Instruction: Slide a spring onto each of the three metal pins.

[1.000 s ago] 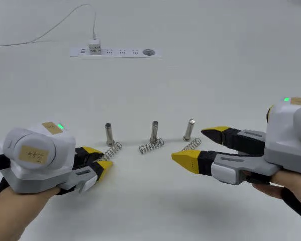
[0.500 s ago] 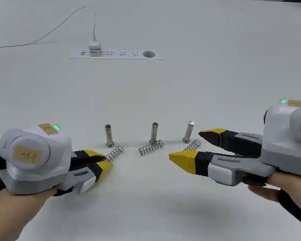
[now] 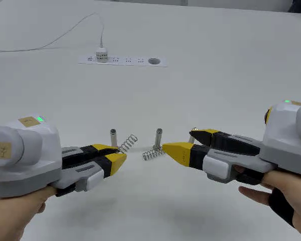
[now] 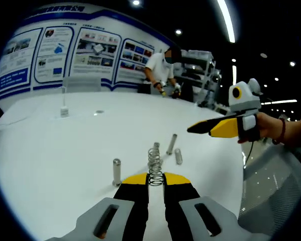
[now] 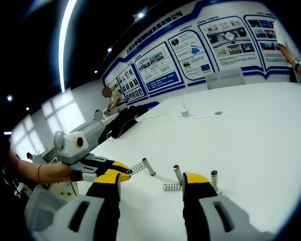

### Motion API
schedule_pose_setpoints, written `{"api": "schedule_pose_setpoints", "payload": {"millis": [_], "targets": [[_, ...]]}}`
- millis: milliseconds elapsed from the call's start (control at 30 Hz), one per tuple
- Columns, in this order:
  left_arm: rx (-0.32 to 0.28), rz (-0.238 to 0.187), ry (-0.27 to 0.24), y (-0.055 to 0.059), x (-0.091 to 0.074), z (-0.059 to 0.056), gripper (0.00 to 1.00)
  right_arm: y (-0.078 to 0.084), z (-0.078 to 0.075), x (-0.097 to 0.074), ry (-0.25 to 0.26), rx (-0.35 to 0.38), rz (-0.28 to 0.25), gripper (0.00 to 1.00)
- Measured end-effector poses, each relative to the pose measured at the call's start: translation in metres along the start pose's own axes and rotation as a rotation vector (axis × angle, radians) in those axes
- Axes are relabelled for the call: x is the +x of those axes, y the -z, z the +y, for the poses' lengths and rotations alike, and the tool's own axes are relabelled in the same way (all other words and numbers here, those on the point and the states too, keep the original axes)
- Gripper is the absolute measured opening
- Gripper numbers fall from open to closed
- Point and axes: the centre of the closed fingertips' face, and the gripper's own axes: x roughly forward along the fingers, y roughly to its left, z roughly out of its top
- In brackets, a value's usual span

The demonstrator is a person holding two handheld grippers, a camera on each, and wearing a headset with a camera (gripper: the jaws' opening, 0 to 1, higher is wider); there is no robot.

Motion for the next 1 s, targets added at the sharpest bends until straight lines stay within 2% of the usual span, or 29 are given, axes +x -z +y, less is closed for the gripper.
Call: {"api": "schedule_pose_setpoints", "payload": {"millis": [300,400,467,633,1000], "targets": [[0.016,-0.083,0.033,-0.027,-0.009,-0.02,0.1,-0.014,0.02,0.011,-0.067,0.094,-0.057,0.43],[0.02,-0.101,0.046,-0.032,-0.011,-0.025,0.1,-0.018,0.026,0.014,-0.09,0.129,-0.075,0.41],[-0.004,-0.121,0.064,-0.036,-0.011,-0.029,0.1,-0.02,0.03,0.016,-0.107,0.154,-0.084,0.38],[-0.03,-0.163,0.103,-0.043,-0.013,-0.037,0.1,-0.021,0.037,0.019,-0.151,0.199,-0.078,0.31],[-0.022,-0.203,0.147,-0.051,-0.016,-0.049,0.1,-0.026,0.05,0.022,-0.221,0.3,-0.092,0.2]]}}
